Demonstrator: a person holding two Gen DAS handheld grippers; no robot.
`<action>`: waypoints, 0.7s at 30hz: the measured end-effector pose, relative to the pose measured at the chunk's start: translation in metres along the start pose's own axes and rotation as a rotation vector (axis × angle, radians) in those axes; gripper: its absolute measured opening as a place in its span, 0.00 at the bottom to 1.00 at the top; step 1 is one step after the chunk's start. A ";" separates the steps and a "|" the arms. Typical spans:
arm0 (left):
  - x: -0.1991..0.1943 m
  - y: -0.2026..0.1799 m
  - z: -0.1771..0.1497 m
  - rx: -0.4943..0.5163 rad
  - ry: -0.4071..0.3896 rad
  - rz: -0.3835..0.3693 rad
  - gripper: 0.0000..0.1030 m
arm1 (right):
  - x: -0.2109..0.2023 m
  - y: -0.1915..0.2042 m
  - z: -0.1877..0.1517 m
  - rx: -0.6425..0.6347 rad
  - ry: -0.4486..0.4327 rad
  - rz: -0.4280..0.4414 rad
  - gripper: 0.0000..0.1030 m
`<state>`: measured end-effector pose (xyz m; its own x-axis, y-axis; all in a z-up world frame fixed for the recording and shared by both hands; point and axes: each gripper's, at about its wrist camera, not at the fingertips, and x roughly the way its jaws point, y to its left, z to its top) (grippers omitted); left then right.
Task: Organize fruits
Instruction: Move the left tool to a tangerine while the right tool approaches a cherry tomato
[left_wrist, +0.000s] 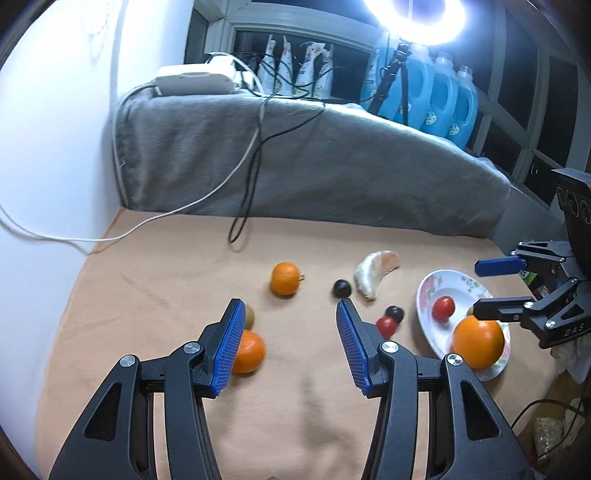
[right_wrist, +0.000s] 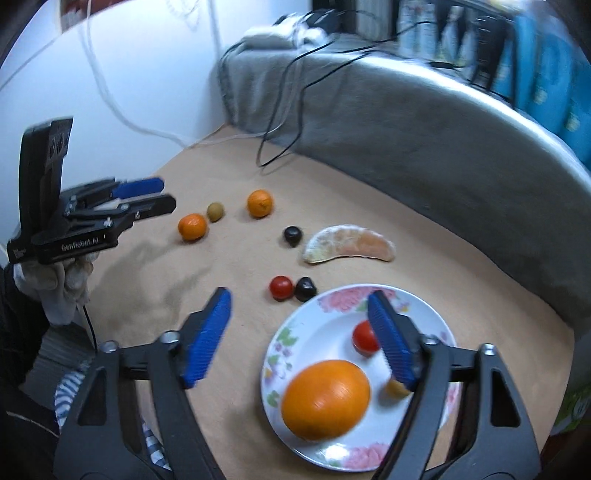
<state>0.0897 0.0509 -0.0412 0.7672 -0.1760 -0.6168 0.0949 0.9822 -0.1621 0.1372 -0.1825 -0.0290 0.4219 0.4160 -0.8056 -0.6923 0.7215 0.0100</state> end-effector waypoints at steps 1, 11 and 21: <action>0.000 0.003 -0.001 -0.005 0.001 0.002 0.49 | 0.006 0.005 0.002 -0.021 0.022 0.006 0.63; 0.007 0.031 -0.009 -0.044 0.021 0.005 0.49 | 0.053 0.031 0.016 -0.145 0.158 0.022 0.39; 0.031 0.041 -0.014 -0.037 0.083 -0.013 0.49 | 0.092 0.036 0.021 -0.236 0.287 0.003 0.33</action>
<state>0.1088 0.0844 -0.0774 0.7105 -0.1950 -0.6762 0.0797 0.9770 -0.1980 0.1632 -0.1065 -0.0901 0.2615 0.2210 -0.9396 -0.8235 0.5588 -0.0977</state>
